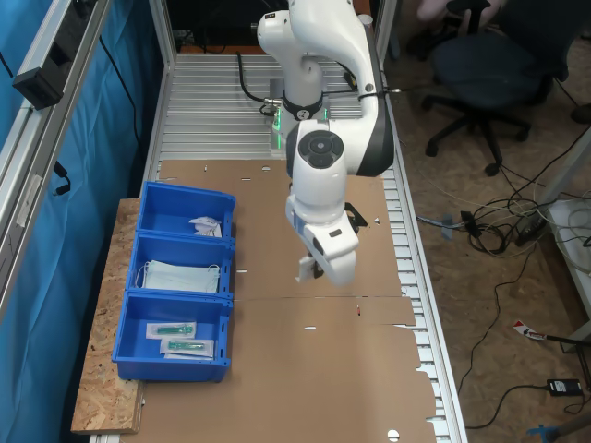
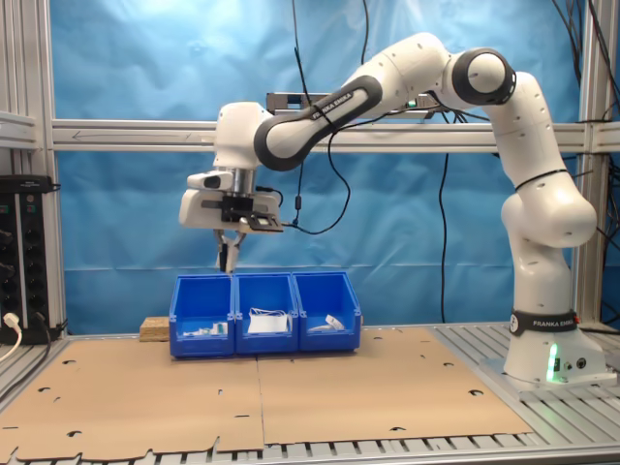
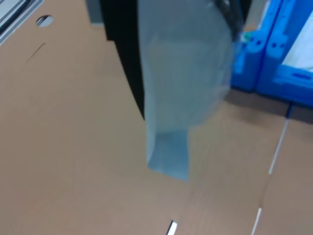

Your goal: Pick and place sorting task of medical equipment.

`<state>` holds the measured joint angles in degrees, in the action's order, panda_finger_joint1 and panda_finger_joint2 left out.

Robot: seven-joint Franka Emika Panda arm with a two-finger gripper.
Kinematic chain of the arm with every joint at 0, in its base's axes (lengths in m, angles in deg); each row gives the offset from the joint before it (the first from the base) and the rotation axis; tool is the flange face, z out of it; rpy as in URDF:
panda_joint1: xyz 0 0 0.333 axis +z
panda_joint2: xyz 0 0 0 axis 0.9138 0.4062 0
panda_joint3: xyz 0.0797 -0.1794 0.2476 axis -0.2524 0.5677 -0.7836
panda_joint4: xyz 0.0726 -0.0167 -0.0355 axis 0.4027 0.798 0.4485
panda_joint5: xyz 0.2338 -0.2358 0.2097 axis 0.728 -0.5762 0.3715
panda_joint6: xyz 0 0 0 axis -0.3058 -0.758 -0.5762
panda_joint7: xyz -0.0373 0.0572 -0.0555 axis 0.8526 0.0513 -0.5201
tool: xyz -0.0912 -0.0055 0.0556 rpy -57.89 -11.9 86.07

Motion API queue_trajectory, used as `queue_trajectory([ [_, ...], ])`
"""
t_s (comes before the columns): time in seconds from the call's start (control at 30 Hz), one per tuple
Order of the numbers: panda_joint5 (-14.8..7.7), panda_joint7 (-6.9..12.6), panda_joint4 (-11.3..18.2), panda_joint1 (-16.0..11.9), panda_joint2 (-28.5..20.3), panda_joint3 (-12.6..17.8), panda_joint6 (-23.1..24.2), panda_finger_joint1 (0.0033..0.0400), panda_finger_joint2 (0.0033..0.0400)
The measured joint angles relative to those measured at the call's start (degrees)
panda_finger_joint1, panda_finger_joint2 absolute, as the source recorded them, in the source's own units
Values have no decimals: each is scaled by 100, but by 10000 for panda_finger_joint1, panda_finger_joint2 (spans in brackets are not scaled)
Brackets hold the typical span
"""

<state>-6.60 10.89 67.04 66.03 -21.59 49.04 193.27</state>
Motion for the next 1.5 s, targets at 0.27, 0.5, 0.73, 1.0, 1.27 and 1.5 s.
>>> queue_trajectory([
  [0.27,0,-436,51,-25,-547,288,-811,58,58],
  [0.5,0,-916,223,-80,-1007,593,-1623,58,58],
  [0.73,0,-1244,459,-217,-1203,836,-2084,58,58],
  [1.0,0,-1545,808,-352,-1236,1214,-2402,58,58],
  [1.27,0,-1773,1084,-415,-1234,1605,-2509,58,58],
  [1.5,0,-1917,1245,-452,-1234,1842,-2374,58,58],
])
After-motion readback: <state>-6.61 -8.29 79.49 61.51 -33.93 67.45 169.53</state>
